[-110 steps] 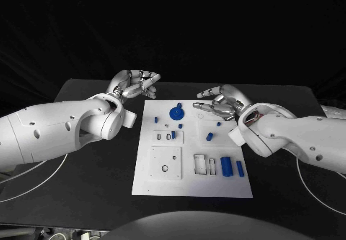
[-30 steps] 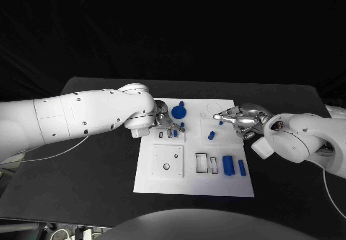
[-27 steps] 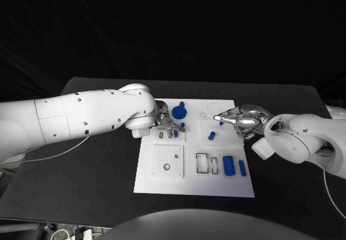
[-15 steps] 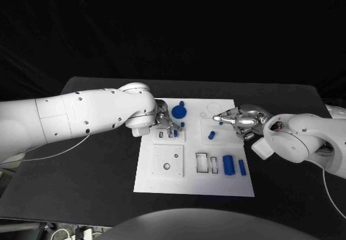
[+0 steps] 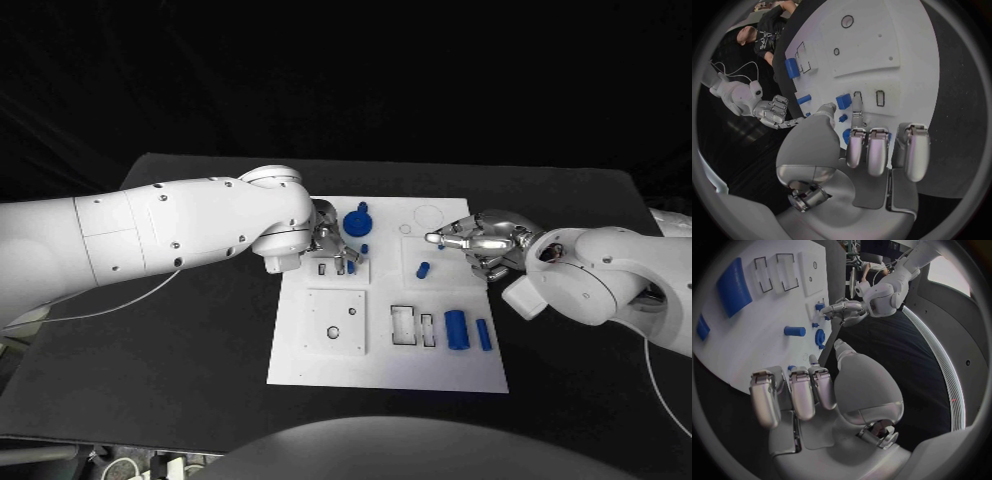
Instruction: Assemble the parts on the task board
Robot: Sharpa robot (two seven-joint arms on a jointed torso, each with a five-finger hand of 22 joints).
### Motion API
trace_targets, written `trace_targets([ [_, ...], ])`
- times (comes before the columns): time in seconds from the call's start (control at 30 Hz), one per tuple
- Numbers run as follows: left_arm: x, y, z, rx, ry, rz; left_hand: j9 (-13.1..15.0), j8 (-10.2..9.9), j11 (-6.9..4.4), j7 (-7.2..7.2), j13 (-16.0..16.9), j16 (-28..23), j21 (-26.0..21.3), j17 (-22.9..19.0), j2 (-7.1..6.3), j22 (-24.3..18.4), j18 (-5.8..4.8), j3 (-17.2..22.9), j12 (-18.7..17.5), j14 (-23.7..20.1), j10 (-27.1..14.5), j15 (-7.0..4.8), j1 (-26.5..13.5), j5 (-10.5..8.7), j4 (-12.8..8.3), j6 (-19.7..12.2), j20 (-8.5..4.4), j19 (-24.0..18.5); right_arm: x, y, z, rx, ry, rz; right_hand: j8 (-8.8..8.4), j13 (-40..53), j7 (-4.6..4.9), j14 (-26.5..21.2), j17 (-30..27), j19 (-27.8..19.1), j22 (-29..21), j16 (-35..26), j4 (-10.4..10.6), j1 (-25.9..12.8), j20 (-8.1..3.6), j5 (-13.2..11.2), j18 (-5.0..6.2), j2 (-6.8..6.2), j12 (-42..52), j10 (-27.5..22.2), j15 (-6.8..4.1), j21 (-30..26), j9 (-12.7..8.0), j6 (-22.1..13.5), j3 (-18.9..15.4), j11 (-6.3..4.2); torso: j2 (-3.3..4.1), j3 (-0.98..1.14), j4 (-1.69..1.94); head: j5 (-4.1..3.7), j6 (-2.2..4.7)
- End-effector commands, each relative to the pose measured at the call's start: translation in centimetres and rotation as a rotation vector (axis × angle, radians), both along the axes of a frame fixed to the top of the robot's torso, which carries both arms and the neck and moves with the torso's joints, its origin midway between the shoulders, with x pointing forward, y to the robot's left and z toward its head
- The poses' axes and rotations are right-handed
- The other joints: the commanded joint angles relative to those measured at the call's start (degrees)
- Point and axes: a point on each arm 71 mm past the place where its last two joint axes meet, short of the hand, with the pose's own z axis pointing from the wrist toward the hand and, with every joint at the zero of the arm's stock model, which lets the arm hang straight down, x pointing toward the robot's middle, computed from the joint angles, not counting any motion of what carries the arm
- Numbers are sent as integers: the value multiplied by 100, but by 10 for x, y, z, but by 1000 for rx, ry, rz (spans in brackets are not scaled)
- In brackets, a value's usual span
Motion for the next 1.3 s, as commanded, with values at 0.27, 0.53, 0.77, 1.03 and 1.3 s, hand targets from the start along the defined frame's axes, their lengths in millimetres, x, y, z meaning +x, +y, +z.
trace_targets([
  [0.27,-2,2,-2,75,31,21,74,0,-53,-36,1510,15,14,1509,-14,1508,-42,40,14,596,596,-60,123,-15,2,22,-31,602,-1,1,-1,-4,13,19,24,1509,39,587,1507,600,1509,23,6,1,46,30,-81,48,22,611,43,26,9,-36,-34,45,4,2,3,-14,-11],
  [0.53,-2,0,-2,77,34,14,146,-10,-63,-45,1510,15,14,1509,8,1508,-42,78,14,596,596,-72,260,-21,-2,-2,-42,602,-1,1,-2,-6,16,20,27,1509,40,587,1507,600,1509,23,5,3,48,32,-81,51,22,611,45,26,10,-37,-35,49,0,0,-1,-24,-33],
  [0.77,-2,0,-3,77,33,15,233,-28,-71,-49,1510,15,14,1509,74,1508,-42,135,14,596,596,-81,394,84,-1,-31,-53,602,-1,1,-3,-9,17,20,57,1509,21,587,1507,600,1509,23,-21,42,51,27,-81,65,22,611,36,26,19,-23,-37,15,4,-2,-6,-49,-22],
  [1.03,-1,1,-2,70,29,18,246,-32,-71,-50,1510,15,14,1509,81,1508,-42,141,14,596,596,-83,406,112,0,-37,-55,602,-1,0,-3,-13,22,17,59,1509,20,587,1507,600,1509,23,-22,43,51,27,-81,67,22,611,34,26,20,-21,-37,16,4,-3,5,-111,-22],
  [1.3,-1,0,-3,69,33,15,311,-32,-81,-62,1510,15,14,1509,115,1508,-42,183,14,596,596,-89,509,150,-8,-43,-61,602,-2,0,-4,-15,22,13,76,1509,17,587,1507,600,1509,23,-22,47,50,30,-81,85,22,611,31,26,26,-3,-38,17,0,-1,9,-102,-35],
])
